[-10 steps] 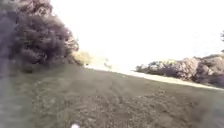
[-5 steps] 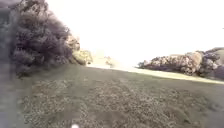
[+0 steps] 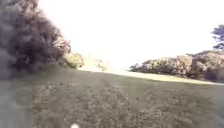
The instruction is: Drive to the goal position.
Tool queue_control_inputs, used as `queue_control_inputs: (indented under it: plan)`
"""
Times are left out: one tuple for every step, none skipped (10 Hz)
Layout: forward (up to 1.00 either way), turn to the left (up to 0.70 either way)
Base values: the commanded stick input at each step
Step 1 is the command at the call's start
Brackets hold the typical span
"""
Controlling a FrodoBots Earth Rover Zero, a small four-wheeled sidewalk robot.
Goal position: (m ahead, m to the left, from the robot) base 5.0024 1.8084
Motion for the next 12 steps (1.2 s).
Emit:
queue_control_inputs:
  plan:
    - [0.85, 0.00]
    - [0.85, 0.00]
    - [0.85, 0.00]
    - [0.85, 0.00]
    - [0.85, 0.00]
    - [0.85, 0.00]
    - [0.85, 0.00]
    - [0.85, 0.00]
    - [0.85, 0.00]
    - [0.85, 0.00]
    - [0.85, 0.00]
    - [0.85, 0.00]
